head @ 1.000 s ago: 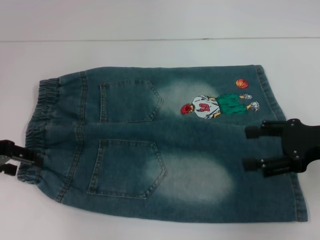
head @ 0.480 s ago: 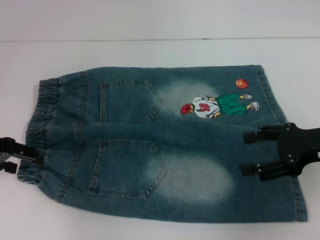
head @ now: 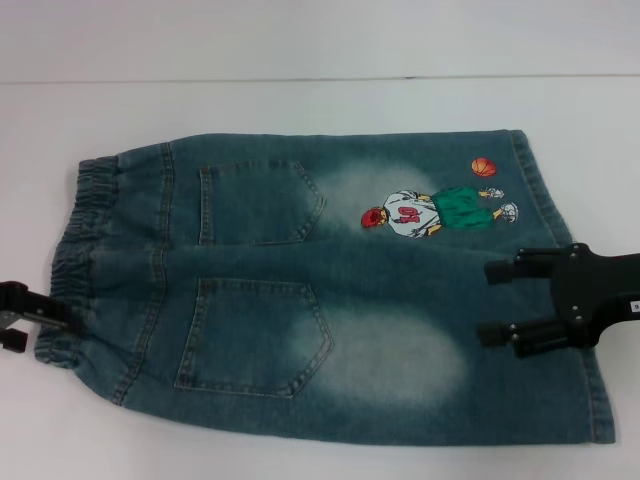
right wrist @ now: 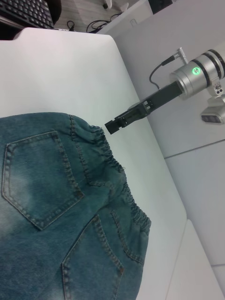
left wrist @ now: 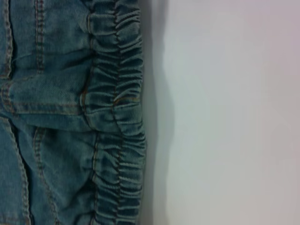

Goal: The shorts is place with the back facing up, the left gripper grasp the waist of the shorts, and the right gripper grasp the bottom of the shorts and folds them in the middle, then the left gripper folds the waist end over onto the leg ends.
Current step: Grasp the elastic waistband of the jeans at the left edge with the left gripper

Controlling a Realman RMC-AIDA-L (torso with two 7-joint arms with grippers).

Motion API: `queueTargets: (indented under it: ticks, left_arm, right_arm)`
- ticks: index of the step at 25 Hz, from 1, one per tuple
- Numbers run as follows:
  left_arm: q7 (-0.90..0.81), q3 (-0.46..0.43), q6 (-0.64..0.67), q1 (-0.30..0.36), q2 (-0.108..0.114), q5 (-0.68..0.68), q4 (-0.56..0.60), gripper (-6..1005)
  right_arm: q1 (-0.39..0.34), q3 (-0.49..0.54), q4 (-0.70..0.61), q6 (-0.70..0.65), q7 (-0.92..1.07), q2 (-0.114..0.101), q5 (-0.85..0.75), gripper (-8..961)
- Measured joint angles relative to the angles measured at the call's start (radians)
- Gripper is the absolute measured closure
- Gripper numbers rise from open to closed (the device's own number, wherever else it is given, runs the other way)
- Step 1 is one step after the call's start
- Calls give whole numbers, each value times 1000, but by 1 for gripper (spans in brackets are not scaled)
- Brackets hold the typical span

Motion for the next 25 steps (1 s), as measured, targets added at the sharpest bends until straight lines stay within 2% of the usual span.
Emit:
queueTargets:
  ticks: [25]
  left_arm:
    - [-1, 28, -55, -3, -6, 1, -40, 126]
  right_arm:
    - [3, 0, 2, 10, -3, 8, -2, 48]
